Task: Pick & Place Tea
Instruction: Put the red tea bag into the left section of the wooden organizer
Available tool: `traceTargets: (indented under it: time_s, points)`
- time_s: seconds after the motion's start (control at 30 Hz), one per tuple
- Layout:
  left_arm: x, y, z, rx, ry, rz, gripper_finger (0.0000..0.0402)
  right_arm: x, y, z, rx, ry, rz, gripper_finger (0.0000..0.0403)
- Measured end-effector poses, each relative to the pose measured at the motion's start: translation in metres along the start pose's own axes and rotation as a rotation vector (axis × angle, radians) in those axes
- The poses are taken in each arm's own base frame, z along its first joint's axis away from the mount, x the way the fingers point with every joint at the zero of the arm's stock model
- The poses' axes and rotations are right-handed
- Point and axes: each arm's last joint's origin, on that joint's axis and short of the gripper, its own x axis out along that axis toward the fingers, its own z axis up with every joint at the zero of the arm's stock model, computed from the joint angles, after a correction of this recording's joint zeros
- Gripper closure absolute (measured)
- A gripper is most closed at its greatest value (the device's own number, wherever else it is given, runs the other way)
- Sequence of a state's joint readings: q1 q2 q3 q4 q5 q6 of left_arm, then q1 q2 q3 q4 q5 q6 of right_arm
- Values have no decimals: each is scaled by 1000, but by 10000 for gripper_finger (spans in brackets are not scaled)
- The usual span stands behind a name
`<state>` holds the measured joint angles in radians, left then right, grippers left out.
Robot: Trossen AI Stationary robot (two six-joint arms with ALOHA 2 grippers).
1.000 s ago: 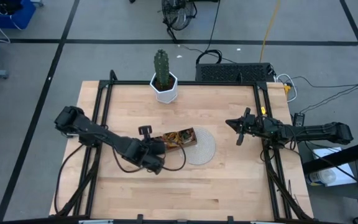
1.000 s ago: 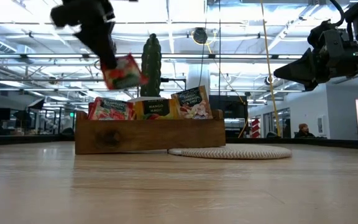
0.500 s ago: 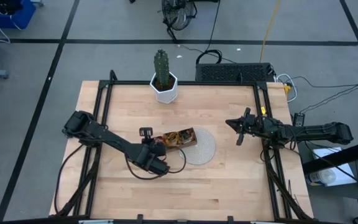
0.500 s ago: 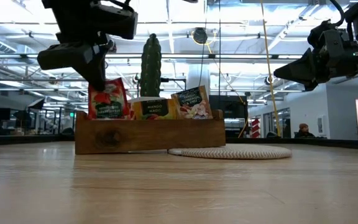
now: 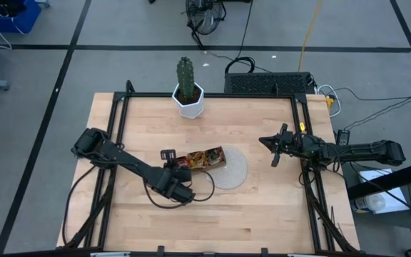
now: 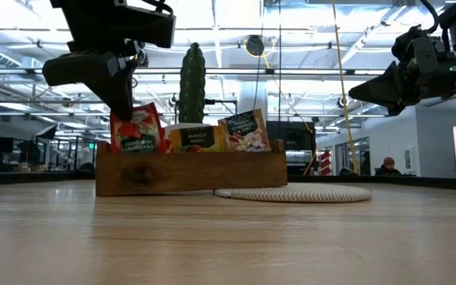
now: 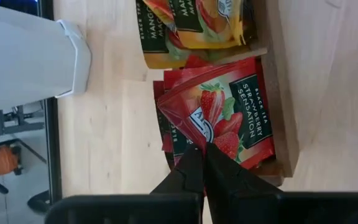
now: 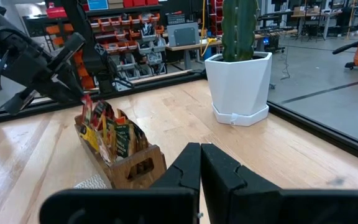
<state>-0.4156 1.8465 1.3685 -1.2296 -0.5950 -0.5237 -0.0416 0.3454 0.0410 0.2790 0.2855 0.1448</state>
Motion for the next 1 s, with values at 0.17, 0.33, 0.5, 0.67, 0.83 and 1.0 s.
traceTargets:
  time_s: [0.17, 0.33, 0.5, 0.67, 0.83, 1.0]
  points:
    - [0, -1, 0, 0, 7, -18, 400, 0, 0, 0, 0, 0, 0, 403]
    - [11, -3, -6, -3, 67, -71, 400, 0, 0, 0, 0, 0, 0, 403]
    - [22, -9, -11, -8, 78, -94, 400, 0, 0, 0, 0, 0, 0, 403]
    - [24, -10, -13, -7, 84, -90, 393, 0, 0, 0, 0, 0, 0, 403]
    - [20, -9, -10, -17, 73, -102, 357, 0, 0, 0, 0, 0, 0, 403]
    - [12, -6, -2, -30, 43, -117, 331, 0, 0, 0, 0, 0, 0, 403]
